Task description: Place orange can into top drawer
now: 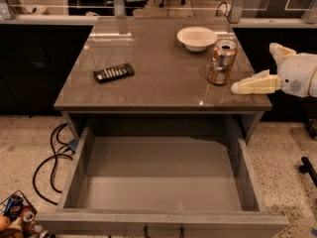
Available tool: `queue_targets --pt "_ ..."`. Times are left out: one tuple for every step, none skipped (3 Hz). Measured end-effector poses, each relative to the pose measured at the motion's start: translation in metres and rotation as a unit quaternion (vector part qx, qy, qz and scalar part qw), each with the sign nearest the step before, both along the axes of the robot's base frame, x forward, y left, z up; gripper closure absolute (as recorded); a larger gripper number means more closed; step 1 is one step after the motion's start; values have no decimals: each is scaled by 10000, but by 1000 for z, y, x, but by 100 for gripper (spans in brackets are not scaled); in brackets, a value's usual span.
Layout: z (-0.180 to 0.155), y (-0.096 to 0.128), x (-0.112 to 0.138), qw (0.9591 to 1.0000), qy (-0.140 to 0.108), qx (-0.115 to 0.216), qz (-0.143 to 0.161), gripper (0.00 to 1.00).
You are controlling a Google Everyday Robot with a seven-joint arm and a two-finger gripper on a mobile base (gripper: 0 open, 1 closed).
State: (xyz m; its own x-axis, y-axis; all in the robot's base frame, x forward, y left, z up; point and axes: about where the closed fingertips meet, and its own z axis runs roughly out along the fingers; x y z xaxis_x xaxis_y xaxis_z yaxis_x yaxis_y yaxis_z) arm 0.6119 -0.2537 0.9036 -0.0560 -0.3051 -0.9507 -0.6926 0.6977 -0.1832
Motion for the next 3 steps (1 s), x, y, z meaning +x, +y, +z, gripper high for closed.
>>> queue_targets --pt "-11 4 10 9994 -142 331 10 0" --pt "-11 3 17 9985 -241 498 57 0" --pt "-8 3 28 9979 -229 585 178 0"
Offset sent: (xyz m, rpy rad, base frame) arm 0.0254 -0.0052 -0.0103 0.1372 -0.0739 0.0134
